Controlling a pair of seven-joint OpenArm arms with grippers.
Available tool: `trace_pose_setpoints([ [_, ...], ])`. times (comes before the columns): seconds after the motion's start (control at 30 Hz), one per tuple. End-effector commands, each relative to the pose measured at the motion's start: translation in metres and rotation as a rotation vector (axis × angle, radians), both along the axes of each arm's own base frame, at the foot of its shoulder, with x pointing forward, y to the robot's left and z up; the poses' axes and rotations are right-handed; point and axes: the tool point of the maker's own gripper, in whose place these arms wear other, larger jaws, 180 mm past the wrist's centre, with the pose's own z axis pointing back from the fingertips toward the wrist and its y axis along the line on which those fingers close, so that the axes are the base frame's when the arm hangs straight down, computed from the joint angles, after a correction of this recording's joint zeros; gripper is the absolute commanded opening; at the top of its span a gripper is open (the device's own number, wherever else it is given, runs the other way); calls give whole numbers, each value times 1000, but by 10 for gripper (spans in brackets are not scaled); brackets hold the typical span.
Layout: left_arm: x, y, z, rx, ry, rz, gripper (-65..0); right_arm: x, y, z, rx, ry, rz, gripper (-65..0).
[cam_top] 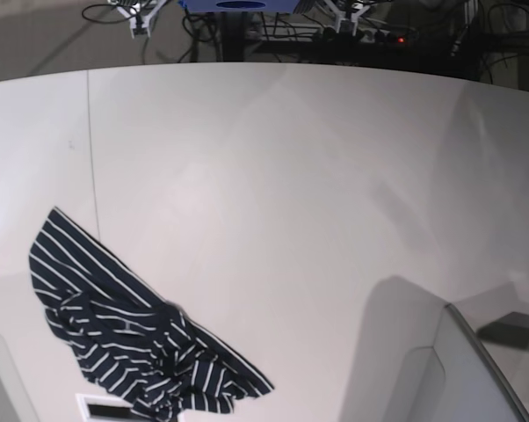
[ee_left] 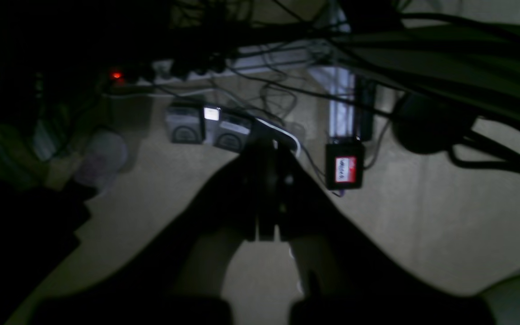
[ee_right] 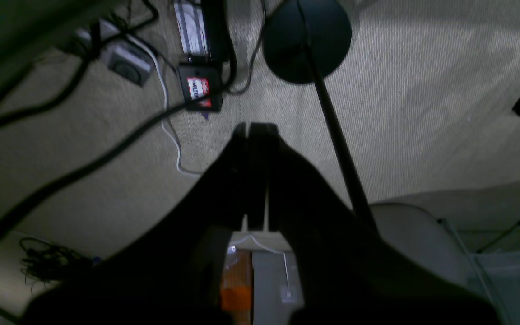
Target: Layout the t-shirt on the table in an organized manner, then fold the t-shirt properly
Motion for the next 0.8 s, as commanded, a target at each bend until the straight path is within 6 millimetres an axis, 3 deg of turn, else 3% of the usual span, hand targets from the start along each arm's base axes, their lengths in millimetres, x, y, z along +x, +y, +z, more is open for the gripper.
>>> trace_pose_setpoints([
  [0.0,-9,7,1,11,14,2,-650,-3,-1,0,-3,4,0,-650],
  [0.2,-10,8,1,14,19,-4,-650,-9,-1,1,-2,7,-4,-650],
  [0.37,-24,10,0,18,53,-8,-650,-10,-3,4,-6,-48,-4,-650],
  [0.67,-46,38,9,57,54,-33,-650,-17,-10,28,-23,-86,1,-650],
  [0.77,-54,38,13,56,51,-39,-650,-20,-10,36,-27,-60,1,-650],
])
